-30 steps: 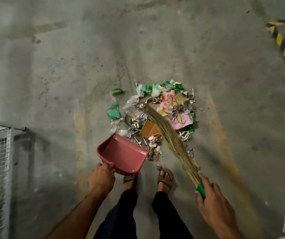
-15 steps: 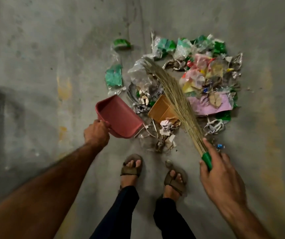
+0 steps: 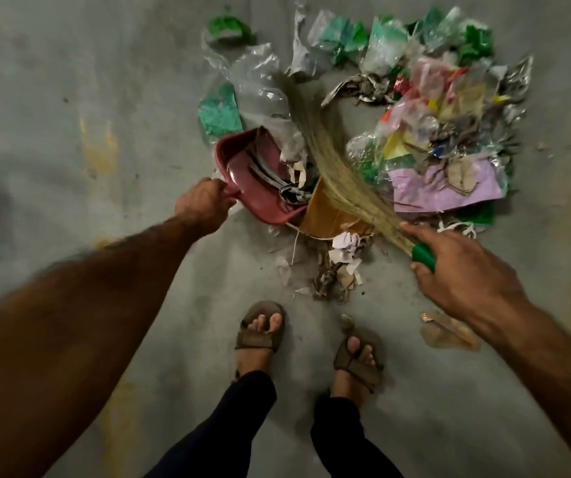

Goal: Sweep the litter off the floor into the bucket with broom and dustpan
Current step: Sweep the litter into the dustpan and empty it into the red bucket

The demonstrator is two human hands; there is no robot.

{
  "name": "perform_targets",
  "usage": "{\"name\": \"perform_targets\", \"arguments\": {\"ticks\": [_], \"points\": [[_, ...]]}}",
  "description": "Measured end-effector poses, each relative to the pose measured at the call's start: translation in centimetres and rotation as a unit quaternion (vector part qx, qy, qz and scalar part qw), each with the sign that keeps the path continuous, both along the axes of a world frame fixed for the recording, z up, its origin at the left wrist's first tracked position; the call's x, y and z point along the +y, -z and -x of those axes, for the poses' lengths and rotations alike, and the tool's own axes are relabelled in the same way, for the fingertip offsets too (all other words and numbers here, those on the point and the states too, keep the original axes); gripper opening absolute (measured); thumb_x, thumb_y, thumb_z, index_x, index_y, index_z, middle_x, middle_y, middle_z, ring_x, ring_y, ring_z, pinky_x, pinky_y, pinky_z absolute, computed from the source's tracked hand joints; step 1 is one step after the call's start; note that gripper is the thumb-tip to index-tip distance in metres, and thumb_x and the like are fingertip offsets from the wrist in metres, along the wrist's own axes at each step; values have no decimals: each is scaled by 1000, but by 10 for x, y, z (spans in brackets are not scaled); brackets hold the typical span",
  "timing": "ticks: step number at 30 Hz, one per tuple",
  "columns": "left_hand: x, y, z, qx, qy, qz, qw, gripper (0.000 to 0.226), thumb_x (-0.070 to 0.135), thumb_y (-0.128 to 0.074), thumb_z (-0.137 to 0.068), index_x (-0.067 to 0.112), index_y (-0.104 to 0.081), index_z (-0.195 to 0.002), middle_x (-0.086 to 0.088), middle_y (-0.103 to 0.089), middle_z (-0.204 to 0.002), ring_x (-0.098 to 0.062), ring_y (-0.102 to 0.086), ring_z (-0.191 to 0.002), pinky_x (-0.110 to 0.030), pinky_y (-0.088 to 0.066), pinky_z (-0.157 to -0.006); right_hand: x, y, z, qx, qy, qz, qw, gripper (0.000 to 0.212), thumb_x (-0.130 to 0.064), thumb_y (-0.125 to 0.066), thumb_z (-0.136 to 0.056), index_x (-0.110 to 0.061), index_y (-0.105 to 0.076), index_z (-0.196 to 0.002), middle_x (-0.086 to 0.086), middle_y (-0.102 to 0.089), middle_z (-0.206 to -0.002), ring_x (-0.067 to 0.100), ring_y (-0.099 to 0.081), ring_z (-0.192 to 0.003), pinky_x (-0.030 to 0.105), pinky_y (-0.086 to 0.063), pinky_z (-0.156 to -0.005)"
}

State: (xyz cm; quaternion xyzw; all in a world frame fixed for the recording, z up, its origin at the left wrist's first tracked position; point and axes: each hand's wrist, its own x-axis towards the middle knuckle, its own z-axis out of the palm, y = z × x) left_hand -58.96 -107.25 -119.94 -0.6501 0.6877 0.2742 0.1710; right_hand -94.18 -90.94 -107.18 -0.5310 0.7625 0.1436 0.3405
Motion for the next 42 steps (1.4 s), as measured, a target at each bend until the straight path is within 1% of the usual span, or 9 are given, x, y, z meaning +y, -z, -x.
{"name": "perform_targets", "arguments": {"ticks": [3, 5, 7, 9, 16, 21, 24, 37, 42], "points": [[23, -6, 5, 26, -33, -5, 999, 40, 40, -56, -94, 11, -55, -122, -16, -54, -122, -37, -55, -113, -45, -46, -93, 15, -19, -11, -39, 12, -7, 999, 64, -35, -62, -92, -56, -30, -143, -7, -49, -105, 15, -51, -88, 30, -48, -68], [43, -18, 5, 48, -53, -5, 997, 40, 39, -54, -95, 8, -52, -121, -18, -54, -120, -38, -55, -111, -47, -46, -91, 30, -37, -23, -58, 21, -17, 998, 66, -33, -62, -93, -57, -28, -143, -8, -51, -109, 10, -51, -84, 23, -42, -59], [63, -35, 3, 57, -68, -12, 996, 39, 39, -52, -96, 8, -52, -120, -17, -58, -115, -37, -57, -106, -46, -46, -87, 47, -57, -35, -72, 29, -36, 996, 66, -34, -60, -94, -58, -25, -145, -5, -53, -131, 13, -57, -97, 26, -49, -68], [81, -60, 1, 59, -81, -20, 995, 35, 41, -51, -96, 11, -52, -116, -14, -60, -108, -36, -59, -100, -45, -47, -83, 65, -81, -43, -85, 36, -52, 994, 66, -36, -57, -94, -57, -22, -146, -6, -52, -134, 15, -55, -112, 32, -51, -86], [138, -165, -15, 80, -96, -1, 992, 33, 42, -52, -95, 16, -50, -116, -7, -56, -113, -30, -59, -99, -43, -47, -78, 116, -196, -48, -112, 49, -64, 990, 70, -42, -52, -94, -66, -8, -142, -18, -46, -118, 6, -56, -108, 23, -48, -81], [162, -246, -20, 113, -93, 26, 989, 29, 35, -55, -95, 15, -51, -116, -6, -55, -110, -28, -58, -96, -44, -47, -76, 141, -286, -42, -122, 47, -42, 991, 68, -41, -52, -96, -67, -8, -141, -22, -45, -111, 1, -50, -97, 17, -44, -71], [175, -301, -18, 116, -94, 41, 988, 28, 33, -55, -96, 14, -51, -117, -4, -55, -108, -26, -57, -93, -39, -42, -73, 157, -340, -39, -103, 36, -20, 994, 68, -43, -53, -94, -70, -8, -138, -23, -46, -126, 2, -53, -111, 16, -46, -79], [211, -501, -32, 176, -69, 142, 972, 22, 41, -54, -95, 25, -47, -109, -1, -60, -98, -27, -62, -83, -40, -48, -70, 250, -534, -60, -54, 45, 107, 992, 67, -47, -53, -92, -74, -10, -135, -19, -42, -145, 3, -43, -135, 20, -43, -99], [207, -530, -58, 213, -19, 169, 962, 24, 44, -54, -94, 28, -46, -110, 2, -60, -99, -22, -63, -77, -39, -49, -67, 282, -567, -121, -30, 94, 147, 984, 63, -46, -52, -88, -75, -16, -131, -25, -47, -133, 1, -55, -116, 13, -43, -82]]}}
